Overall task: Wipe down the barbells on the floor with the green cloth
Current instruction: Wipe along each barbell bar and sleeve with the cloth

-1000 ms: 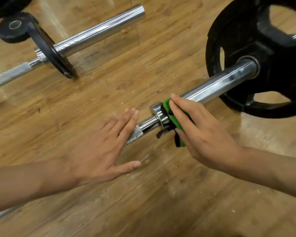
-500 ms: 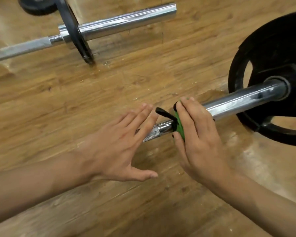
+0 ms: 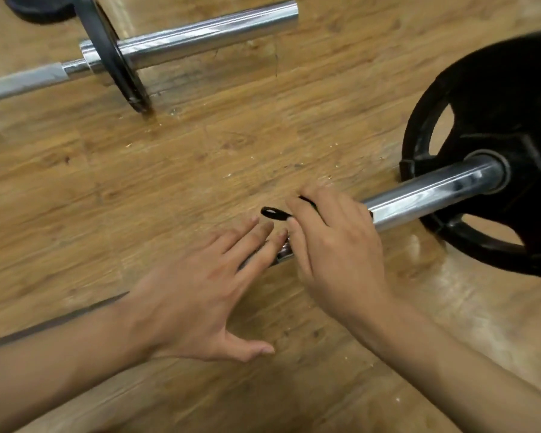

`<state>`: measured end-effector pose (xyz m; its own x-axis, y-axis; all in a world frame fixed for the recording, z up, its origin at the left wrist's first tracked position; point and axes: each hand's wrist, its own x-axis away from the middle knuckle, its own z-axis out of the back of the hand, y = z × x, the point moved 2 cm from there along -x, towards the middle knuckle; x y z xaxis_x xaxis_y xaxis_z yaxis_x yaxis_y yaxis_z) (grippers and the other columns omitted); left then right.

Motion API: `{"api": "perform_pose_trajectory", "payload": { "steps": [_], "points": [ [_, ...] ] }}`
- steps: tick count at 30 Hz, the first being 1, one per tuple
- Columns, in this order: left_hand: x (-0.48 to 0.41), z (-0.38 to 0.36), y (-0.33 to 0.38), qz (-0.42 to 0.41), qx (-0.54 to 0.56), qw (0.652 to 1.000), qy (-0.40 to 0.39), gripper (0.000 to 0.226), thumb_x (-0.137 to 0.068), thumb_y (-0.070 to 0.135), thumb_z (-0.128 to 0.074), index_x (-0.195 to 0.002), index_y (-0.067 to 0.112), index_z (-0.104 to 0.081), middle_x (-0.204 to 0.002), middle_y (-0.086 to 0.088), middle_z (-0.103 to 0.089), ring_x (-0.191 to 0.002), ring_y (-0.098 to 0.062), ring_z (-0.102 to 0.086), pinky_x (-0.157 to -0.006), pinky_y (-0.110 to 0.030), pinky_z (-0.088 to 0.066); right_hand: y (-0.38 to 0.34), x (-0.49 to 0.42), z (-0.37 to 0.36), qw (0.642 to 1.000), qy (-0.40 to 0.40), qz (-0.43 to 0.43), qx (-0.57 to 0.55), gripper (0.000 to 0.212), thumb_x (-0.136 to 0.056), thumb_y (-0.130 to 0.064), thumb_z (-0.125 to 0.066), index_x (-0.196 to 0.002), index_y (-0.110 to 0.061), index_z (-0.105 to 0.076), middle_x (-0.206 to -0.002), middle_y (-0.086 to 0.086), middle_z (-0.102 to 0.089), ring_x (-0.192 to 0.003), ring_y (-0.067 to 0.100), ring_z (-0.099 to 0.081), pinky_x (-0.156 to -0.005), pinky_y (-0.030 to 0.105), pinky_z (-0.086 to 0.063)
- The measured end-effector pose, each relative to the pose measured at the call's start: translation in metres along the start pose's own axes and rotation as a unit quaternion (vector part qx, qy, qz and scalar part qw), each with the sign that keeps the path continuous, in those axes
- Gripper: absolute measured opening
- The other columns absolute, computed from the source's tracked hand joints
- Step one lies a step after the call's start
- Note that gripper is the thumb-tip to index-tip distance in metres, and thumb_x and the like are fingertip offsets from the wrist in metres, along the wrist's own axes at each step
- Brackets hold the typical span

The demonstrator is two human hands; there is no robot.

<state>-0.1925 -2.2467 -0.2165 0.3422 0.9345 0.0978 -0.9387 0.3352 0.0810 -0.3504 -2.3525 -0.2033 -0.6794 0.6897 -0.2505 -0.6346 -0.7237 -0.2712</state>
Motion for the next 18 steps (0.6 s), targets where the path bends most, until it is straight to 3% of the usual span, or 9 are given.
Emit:
{"api": "perform_pose_trajectory", "payload": {
  "steps": [3,5,8,11,13,15,16,18],
  "points": [
    [0.002,-0.001,0.009,-0.007,-0.003,1.0,-0.005,0.119,-0.087,0.092,-0.033,-0.161,-0.001,-0.03,-0.162,-0.025,-0.039,-0.15,-0.04,-0.04,-0.114,-0.047,-0.042,0.002,-0.027,-0.004,0.995,-0.079,-0.044,0.043,0.04,-0.098,-0.036,-0.038,-0.091,-0.019,-0.074,-0.095,0.002,-0.067,-0.086,0.031,-0.064,-0.072,0.039,-0.041],
    [0.005,-0.002,0.014,-0.004,0.003,1.0,-0.015,0.117,-0.088,0.091,-0.033,-0.162,0.0,-0.028,-0.162,-0.025,-0.039,-0.151,-0.041,-0.038,-0.113,-0.052,-0.044,0.001,-0.012,-0.004,0.996,-0.063,-0.037,0.047,0.038,-0.099,-0.034,-0.039,-0.1,-0.019,-0.074,-0.102,0.002,-0.067,-0.09,0.03,-0.064,-0.077,0.041,-0.043],
    [0.011,-0.003,0.023,0.003,0.0,1.0,-0.021,0.116,-0.088,0.092,-0.03,-0.164,0.005,-0.023,-0.161,-0.024,-0.041,-0.15,-0.04,-0.039,-0.114,-0.052,-0.042,-0.004,0.036,0.007,0.999,0.027,-0.025,-0.021,0.032,-0.106,-0.019,-0.048,-0.131,-0.011,-0.067,-0.132,0.01,-0.063,-0.114,0.031,-0.061,-0.095,0.044,-0.046],
    [0.014,-0.005,0.035,-0.002,0.005,1.0,-0.026,0.116,-0.088,0.092,-0.029,-0.162,0.003,-0.027,-0.16,-0.028,-0.041,-0.149,-0.044,-0.04,-0.114,-0.056,-0.044,-0.003,0.047,0.007,0.999,0.031,-0.014,-0.019,0.032,-0.108,-0.02,-0.047,-0.128,-0.007,-0.069,-0.131,0.014,-0.065,-0.116,0.033,-0.062,-0.105,0.048,-0.045],
    [0.015,-0.006,0.043,-0.002,-0.004,1.0,-0.027,0.116,-0.089,0.092,-0.029,-0.161,0.001,-0.03,-0.16,-0.029,-0.039,-0.149,-0.045,-0.039,-0.114,-0.057,-0.043,0.0,0.026,0.006,0.999,-0.018,-0.026,0.004,0.033,-0.106,-0.027,-0.045,-0.106,-0.012,-0.074,-0.108,0.008,-0.07,-0.094,0.033,-0.066,-0.086,0.043,-0.048],
    [0.016,-0.007,0.049,-0.01,-0.014,1.0,-0.02,0.112,-0.091,0.089,-0.03,-0.16,0.0,-0.032,-0.161,-0.03,-0.038,-0.15,-0.045,-0.037,-0.116,-0.056,-0.038,0.004,0.017,0.006,0.998,-0.032,-0.037,0.031,0.032,-0.102,-0.03,-0.047,-0.091,-0.015,-0.073,-0.09,0.004,-0.069,-0.077,0.032,-0.065,-0.068,0.036,-0.04],
    [0.017,-0.008,0.05,-0.014,-0.017,1.0,-0.017,0.11,-0.092,0.087,-0.031,-0.161,0.001,-0.031,-0.161,-0.03,-0.037,-0.15,-0.046,-0.036,-0.117,-0.056,-0.037,0.004,0.023,0.006,0.999,-0.016,-0.037,0.024,0.03,-0.102,-0.029,-0.049,-0.093,-0.015,-0.074,-0.091,0.003,-0.069,-0.078,0.031,-0.066,-0.069,0.036,-0.04],
    [0.021,-0.009,0.053,-0.018,-0.016,1.0,-0.013,0.107,-0.094,0.084,-0.032,-0.163,0.003,-0.025,-0.162,-0.029,-0.036,-0.152,-0.045,-0.033,-0.12,-0.056,-0.034,0.004,0.053,0.007,0.998,0.044,-0.028,-0.025,0.027,-0.104,-0.021,-0.051,-0.112,-0.012,-0.075,-0.11,0.006,-0.071,-0.101,0.028,-0.066,-0.09,0.04,-0.047]
  ]
}}
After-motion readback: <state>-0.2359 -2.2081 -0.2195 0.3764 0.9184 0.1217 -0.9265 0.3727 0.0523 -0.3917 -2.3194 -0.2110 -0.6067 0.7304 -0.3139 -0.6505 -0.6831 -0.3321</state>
